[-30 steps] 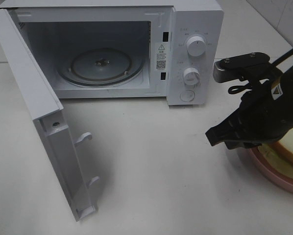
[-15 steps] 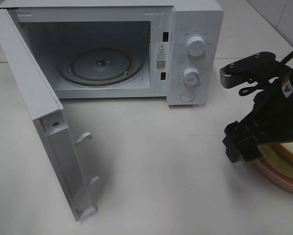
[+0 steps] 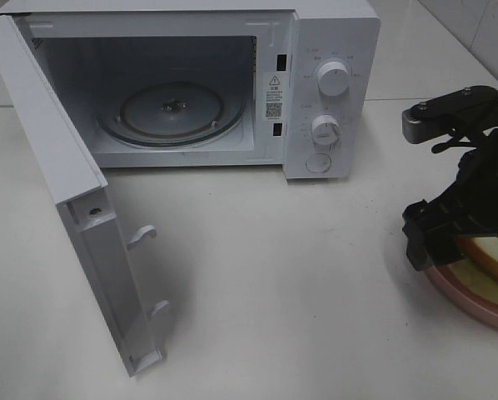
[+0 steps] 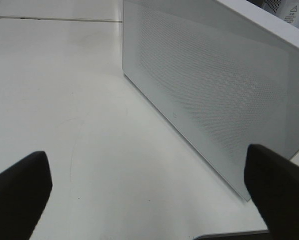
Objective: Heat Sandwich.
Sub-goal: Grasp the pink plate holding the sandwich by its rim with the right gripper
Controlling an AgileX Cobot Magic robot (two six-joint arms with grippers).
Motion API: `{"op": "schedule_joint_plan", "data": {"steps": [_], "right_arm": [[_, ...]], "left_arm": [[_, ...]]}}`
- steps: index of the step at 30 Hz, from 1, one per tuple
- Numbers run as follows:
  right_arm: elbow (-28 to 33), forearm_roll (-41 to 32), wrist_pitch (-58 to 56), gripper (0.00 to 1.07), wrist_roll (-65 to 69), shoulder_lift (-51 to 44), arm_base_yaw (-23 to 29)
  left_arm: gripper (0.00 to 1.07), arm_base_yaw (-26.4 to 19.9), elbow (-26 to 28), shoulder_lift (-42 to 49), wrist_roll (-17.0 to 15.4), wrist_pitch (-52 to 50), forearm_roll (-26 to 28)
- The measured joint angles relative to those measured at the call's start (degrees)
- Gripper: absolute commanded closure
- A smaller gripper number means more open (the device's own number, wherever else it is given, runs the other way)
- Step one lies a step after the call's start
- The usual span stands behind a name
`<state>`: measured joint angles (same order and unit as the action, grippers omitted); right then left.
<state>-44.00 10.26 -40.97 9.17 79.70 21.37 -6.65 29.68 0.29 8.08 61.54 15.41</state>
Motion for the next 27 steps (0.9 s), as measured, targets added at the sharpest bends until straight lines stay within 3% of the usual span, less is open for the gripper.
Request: {"op": "schedule_joint_plan", "data": {"steps": [8,27], "right_arm": [[0.00,0.17,-0.17,0.20,0.00,0.97,-0.46],[-0.06,2.81,6.07,0.22,0.34,14.78,-1.09]], "left_arm": [[0.09,0.00,0.00,0.00,0.00,0.00,0.00],[0.09,0.00,0.00,0.00,0.00,0.00,0.00]]}}
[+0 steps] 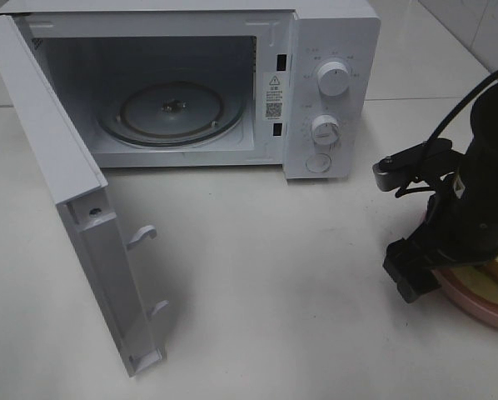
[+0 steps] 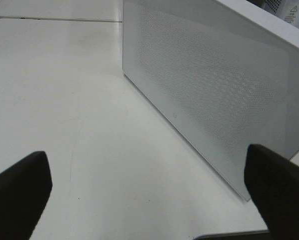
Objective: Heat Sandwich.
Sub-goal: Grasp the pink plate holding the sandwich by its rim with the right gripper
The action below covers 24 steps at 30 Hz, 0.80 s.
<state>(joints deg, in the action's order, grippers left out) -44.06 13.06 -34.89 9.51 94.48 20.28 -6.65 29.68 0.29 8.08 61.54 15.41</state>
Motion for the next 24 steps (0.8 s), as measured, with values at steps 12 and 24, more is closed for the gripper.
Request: {"op": "schedule_joint_plan", "data": {"steps": [12,24], "right_arm": [[0.00,0.29,3.32,0.24,0.17,6.76,0.00],[-0.06,1.38,3.15,0.46,0.29,8.08,0.00]], "left_arm": [[0.09,0.00,0.00,0.00,0.00,0.00,0.00],[0.09,0.00,0.00,0.00,0.00,0.00,0.00]]}}
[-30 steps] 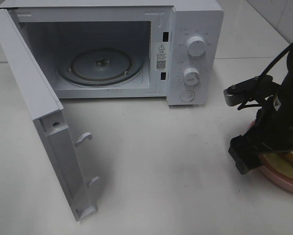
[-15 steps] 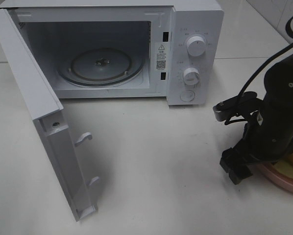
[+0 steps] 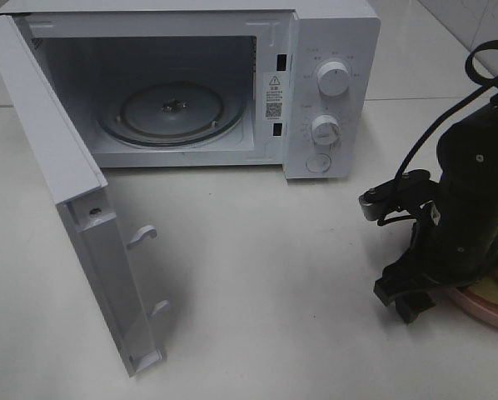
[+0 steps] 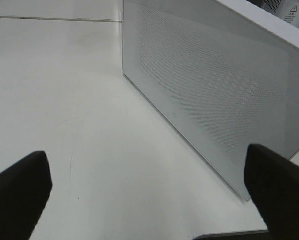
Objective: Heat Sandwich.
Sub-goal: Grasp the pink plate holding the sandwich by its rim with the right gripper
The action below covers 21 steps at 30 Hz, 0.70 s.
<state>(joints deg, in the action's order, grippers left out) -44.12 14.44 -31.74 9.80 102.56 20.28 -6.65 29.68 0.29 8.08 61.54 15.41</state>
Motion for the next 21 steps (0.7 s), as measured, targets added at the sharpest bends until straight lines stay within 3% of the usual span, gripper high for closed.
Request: {"op": "schedule_joint_plan", "data": {"steps": [3,6,7,8,10,21], "right_arm": [[0.00,0.29,-0.17,0.56,0.97,0.00,0.00],[0.00,1.78,-0.29,0.81,1.95,0.00,0.00],[0.00,1.78,-0.29,0.81,1.95,0.00,0.00],[0.00,3.15,-0.29,0.93,3.09,0.00,0.00],[0.00,4.64,-0.29,1.07,4.53,0.00,0.00],[-0.29,8.02,-0.46,1.07,8.02,0.00,0.00]], "left_arm": [[0.09,0.00,0.00,0.00,0.00,0.00,0.00],[0.09,0.00,0.00,0.00,0.00,0.00,0.00],[0.09,0.00,0.00,0.00,0.00,0.00,0.00],[0.09,0.00,0.00,0.00,0.00,0.00,0.00],[0.09,0.00,0.00,0.00,0.00,0.00,0.00],[0.09,0.00,0.00,0.00,0.00,0.00,0.00]]}}
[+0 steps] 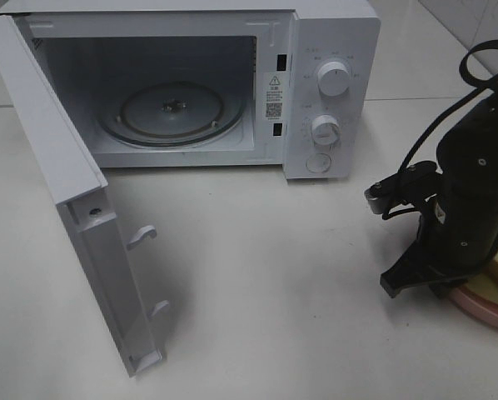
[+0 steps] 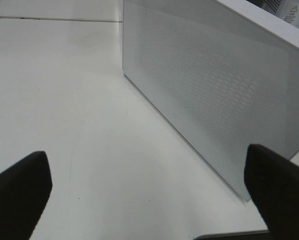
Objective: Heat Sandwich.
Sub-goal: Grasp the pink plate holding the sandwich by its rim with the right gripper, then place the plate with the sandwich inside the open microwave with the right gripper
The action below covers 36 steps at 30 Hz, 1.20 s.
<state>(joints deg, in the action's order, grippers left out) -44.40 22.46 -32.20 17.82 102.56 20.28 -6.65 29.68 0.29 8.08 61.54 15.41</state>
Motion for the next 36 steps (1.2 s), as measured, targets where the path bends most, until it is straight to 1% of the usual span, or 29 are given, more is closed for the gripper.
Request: {"op": "schedule_joint_plan", "data": {"steps": [8,14,21,29,36], "right_arm": [[0.00,2.23,-1.89,1.07,2.01,0.00,0.06],[0.00,5.61,-4.24,1.07,6.19,-1.66,1.72],[0.00,6.76,-6.70,1.07,8.08,-2.64,2.01],[0.00,9.63,-12.03,1.07,9.68,-5.79,5.33],[0.00,10.03,-15.41,1.07,9.80,-8.08,7.33]], "left_arm": [[0.09,0.00,0.00,0.00,0.00,0.00,0.00],[0.09,0.00,0.00,0.00,0.00,0.00,0.00],[0.09,0.00,0.00,0.00,0.00,0.00,0.00],[0.09,0.00,0.00,0.00,0.00,0.00,0.00],[0.09,0.00,0.00,0.00,0.00,0.00,0.00]]}}
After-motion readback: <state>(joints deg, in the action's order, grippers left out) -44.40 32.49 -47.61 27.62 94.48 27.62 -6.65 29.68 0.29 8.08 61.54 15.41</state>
